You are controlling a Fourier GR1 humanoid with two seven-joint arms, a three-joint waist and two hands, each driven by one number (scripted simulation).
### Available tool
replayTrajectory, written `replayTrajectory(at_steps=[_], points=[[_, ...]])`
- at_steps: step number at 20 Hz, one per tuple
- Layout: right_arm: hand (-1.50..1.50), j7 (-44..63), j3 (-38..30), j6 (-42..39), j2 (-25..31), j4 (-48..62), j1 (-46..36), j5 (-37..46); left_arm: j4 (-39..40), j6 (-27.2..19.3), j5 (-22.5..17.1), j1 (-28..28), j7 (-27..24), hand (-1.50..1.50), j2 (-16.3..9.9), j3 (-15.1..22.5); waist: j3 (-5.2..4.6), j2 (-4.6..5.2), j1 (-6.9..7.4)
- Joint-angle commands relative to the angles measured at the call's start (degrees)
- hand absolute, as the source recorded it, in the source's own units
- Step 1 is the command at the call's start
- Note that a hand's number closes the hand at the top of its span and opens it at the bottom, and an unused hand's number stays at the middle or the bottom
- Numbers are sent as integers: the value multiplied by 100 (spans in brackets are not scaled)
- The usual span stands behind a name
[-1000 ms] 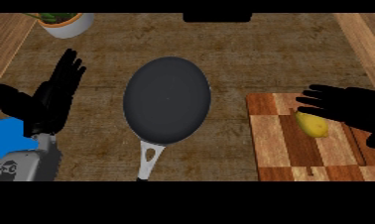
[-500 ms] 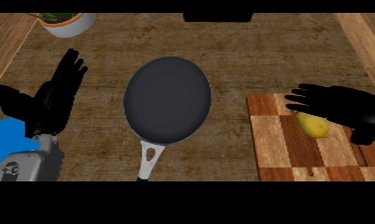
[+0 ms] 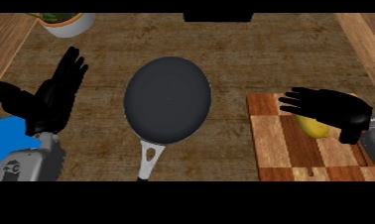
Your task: Pick the lemon from the cutting board and place it in the pan
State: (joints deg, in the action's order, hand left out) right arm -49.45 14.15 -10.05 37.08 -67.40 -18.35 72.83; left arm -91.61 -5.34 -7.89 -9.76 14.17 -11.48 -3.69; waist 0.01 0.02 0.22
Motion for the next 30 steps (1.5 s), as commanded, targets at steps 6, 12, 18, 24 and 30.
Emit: replayTrajectory(at_steps=[6, 12, 18, 24, 30], points=[[-150, 62, -27, 139, -736, 647, -153, 559, 342, 55, 239, -43, -288, 0, 154, -11, -1, 3, -10], [150, -668, -71, 591, -725, 970, -270, 647, -325, 270, -78, 178, 132, 0, -32, -241, 1, -2, 15], [150, -820, -199, 979, -1077, 1607, -435, 669, 179, 254, 179, 185, -342, 0, 113, -179, 0, 6, 8], [150, -1097, -531, 316, -833, 952, -363, 189, -218, 223, 106, 198, 3, 0, 99, -219, -3, -16, -27], [150, 2445, -864, -106, -3172, 1147, -364, 388, 26, 200, 110, 128, -27, 0, 91, -238, -25, -120, -144]])
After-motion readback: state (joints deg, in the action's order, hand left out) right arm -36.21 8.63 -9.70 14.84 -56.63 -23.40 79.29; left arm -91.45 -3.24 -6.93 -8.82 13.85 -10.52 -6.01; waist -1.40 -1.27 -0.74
